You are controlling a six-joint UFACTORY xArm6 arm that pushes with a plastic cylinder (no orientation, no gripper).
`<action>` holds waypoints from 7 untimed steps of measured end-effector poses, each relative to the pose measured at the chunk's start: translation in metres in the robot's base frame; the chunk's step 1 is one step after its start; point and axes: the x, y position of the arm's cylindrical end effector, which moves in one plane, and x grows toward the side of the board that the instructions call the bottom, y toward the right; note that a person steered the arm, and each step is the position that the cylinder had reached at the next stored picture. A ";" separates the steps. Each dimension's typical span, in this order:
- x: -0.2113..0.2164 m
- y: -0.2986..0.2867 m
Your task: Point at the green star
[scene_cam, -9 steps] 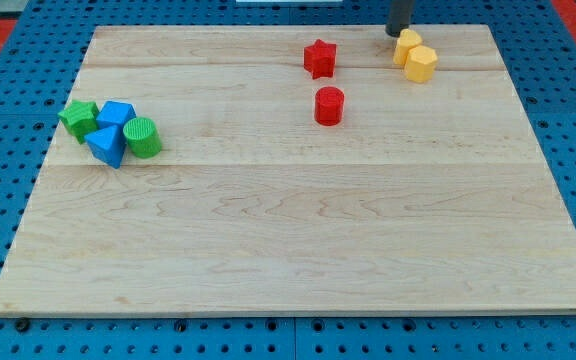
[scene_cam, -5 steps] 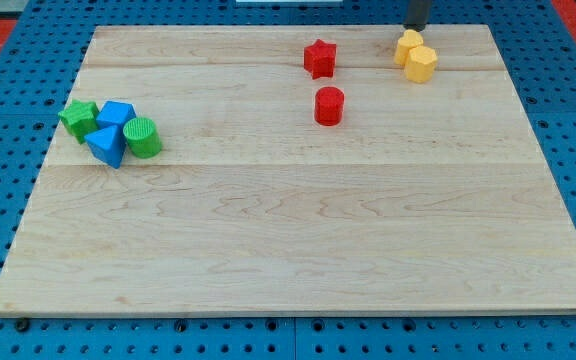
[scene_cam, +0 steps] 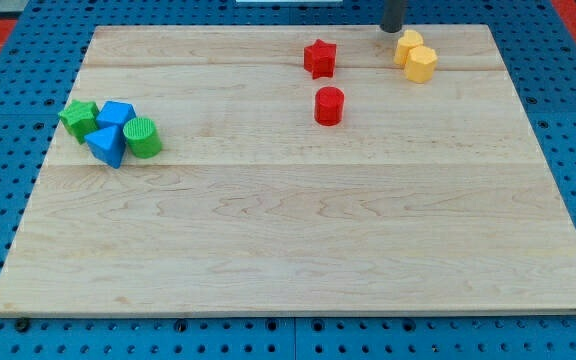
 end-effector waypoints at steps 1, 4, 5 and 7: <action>0.008 0.000; 0.021 -0.048; 0.016 -0.089; 0.009 -0.270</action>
